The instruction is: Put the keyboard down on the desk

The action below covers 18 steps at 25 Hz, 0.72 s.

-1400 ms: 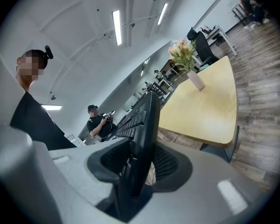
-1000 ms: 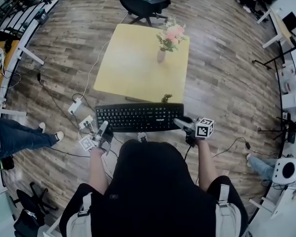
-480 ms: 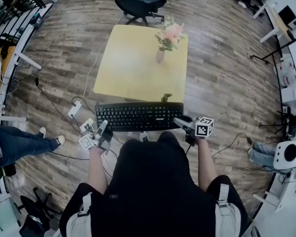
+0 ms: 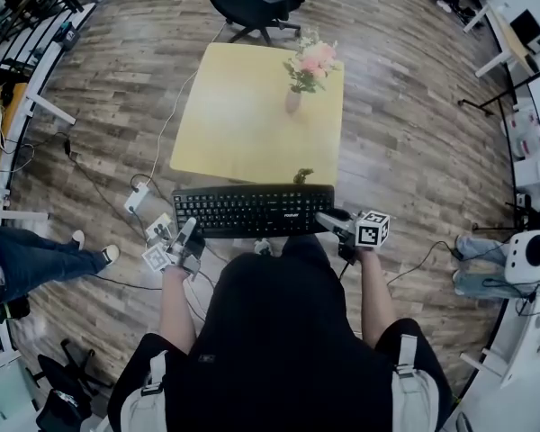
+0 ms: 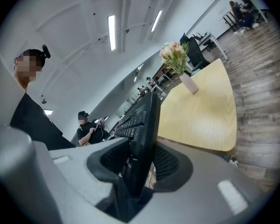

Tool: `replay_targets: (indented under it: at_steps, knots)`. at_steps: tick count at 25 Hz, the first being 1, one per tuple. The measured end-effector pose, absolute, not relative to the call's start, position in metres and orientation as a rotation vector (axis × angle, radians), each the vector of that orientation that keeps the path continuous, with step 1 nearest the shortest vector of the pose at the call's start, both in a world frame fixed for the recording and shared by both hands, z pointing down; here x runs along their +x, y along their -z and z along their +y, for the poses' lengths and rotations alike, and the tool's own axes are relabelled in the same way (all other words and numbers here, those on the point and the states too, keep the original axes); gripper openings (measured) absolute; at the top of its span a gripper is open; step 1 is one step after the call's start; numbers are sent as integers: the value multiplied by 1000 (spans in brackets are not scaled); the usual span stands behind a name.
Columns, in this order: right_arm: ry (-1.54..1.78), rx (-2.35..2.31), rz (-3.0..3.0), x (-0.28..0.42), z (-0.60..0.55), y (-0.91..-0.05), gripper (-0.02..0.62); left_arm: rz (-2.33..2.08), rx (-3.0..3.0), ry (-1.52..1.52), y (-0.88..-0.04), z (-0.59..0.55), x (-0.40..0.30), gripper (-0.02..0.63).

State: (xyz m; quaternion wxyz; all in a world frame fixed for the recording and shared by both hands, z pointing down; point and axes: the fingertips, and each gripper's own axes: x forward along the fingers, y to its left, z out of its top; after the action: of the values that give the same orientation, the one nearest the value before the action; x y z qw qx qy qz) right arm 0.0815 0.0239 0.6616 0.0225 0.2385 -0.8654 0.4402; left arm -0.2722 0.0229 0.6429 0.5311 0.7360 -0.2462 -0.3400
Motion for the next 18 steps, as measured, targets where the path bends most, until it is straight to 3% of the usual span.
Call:
replay_targets:
  at_steps: [18]
  knots:
    - [-1435,722,-2588,110,-48,-689,161,-684,1821,623,-664,-51,-242,80]
